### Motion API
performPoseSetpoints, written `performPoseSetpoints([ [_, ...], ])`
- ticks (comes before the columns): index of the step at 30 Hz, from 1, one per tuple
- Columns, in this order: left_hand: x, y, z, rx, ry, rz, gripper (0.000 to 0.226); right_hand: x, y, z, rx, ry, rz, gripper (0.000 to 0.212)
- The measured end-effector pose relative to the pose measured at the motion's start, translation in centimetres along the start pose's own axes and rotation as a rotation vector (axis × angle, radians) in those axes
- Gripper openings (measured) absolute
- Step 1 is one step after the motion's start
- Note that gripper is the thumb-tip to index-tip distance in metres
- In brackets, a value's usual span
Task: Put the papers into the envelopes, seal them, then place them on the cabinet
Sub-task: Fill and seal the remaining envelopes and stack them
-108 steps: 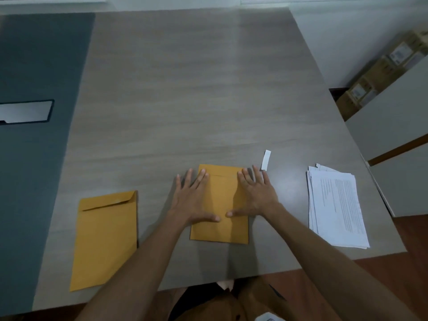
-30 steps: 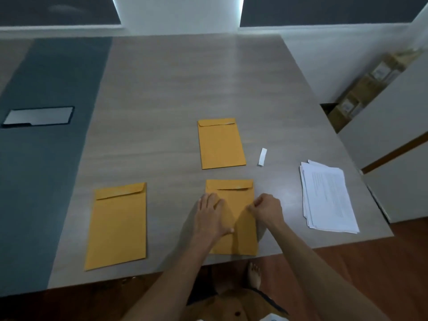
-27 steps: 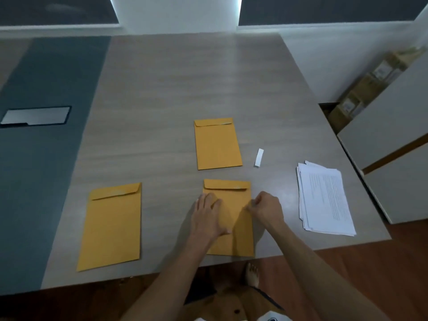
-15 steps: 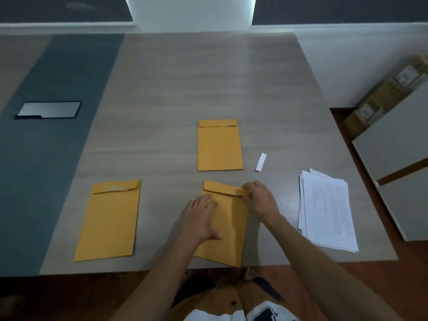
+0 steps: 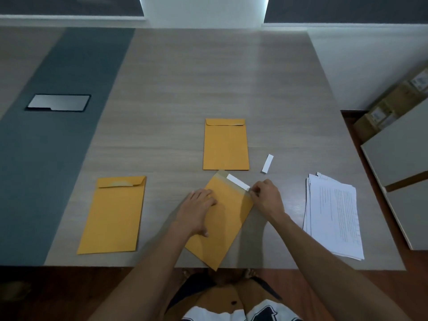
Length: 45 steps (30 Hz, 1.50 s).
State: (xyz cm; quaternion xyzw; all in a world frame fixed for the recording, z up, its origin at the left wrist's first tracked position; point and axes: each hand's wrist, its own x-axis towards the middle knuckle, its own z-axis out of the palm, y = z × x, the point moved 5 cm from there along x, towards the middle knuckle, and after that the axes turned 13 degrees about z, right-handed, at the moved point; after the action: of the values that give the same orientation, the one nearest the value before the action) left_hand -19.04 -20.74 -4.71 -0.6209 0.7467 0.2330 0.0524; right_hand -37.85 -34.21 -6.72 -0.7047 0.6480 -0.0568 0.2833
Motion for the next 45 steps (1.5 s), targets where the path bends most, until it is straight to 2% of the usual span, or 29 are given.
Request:
performPoseSetpoints([
  [3, 0.3, -0.2, -0.2, -0.003, -0.022, 0.01, 0.102, -0.2, -0.1, -0.1, 0.005, -0.003, 0.001, 0.009],
  [6, 0.5, 0.2, -0.7, -0.078, 0.019, 0.004, 0.089, -0.5, -0.2, -0.5, 0.043, 0.005, 0.004, 0.01],
  [11, 1.8, 3.4, -2.1, -0.235, 0.321, -0.017, 0.039, -1.2, 0.3, -2.8, 0.129, 0.062, 0.015, 0.012],
  [14, 3.5, 6.9, -2.4, -0.24, 0.39, 0.032, 0.027, -1.7, 2.0, -4.7, 0.164, 0.117, 0.055, 0.015],
  [17, 5.8, 11.0, -1.9, -0.308, 0.394, 0.075, 0.029, -2.5, 5.7, -7.2, 0.211, 0.181, 0.167, 0.02],
  [19, 7.4, 13.6, -1.3, -0.362, 0.34, 0.078, 0.038, -2.9, 8.7, -8.8, 0.214, 0.229, 0.267, 0.025],
  [23, 10.6, 18.5, -0.1, -0.467, 0.246, -0.003, 0.052, -4.4, 15.7, -12.1, 0.093, 0.32, 0.509, 0.045],
  [27, 13.1, 22.1, 0.7, -0.507, 0.21, -0.106, 0.041, -5.7, 21.4, -13.8, 0.025, 0.254, 0.67, 0.066],
  [31, 14.6, 24.5, 1.0, -0.518, 0.214, -0.197, 0.023, -5.9, 24.0, -13.5, 0.031, 0.174, 0.674, 0.071],
  [39, 15.8, 26.1, 1.4, -0.599, 0.278, -0.355, 0.043, -5.7, 24.7, -12.8, 0.054, 0.168, 0.633, 0.072],
  [45, 16.3, 25.5, 1.5, -0.602, 0.283, -0.427, 0.046, -5.6, 25.0, -12.7, 0.062, 0.168, 0.615, 0.072],
])
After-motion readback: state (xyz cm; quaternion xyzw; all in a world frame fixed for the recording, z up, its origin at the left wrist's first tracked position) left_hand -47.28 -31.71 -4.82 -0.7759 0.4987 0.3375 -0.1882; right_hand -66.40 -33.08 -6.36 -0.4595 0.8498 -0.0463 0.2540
